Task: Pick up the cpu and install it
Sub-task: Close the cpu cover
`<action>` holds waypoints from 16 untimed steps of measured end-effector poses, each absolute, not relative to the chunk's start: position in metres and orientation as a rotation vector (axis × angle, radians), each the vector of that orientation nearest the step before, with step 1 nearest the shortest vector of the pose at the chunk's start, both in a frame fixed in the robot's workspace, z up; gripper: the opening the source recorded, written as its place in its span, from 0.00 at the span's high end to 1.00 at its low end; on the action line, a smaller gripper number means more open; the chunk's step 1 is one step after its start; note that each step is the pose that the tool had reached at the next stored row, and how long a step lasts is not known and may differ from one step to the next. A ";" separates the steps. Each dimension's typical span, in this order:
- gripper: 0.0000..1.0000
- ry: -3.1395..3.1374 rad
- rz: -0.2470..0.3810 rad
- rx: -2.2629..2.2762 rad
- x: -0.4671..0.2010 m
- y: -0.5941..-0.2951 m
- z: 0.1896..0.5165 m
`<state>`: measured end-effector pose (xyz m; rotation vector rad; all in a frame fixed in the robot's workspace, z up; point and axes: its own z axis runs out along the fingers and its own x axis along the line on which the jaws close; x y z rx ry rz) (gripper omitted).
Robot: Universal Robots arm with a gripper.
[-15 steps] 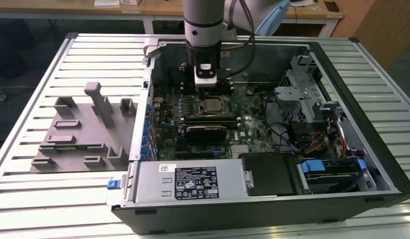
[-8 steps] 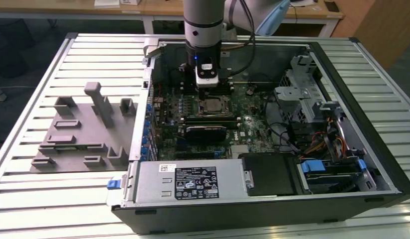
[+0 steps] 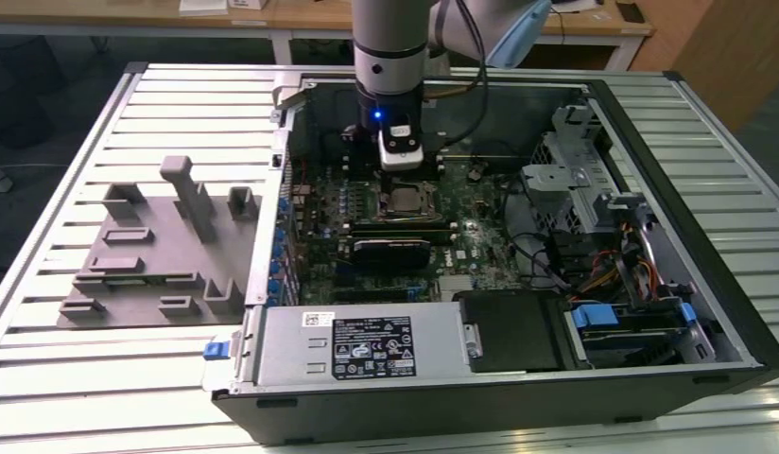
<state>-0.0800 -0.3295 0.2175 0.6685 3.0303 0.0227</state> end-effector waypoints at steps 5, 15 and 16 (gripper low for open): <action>0.89 3.047 0.021 0.587 -0.080 -0.330 0.214; 0.89 3.078 0.024 0.404 -0.079 -0.330 0.209; 0.89 3.081 0.024 0.381 -0.079 -0.330 0.209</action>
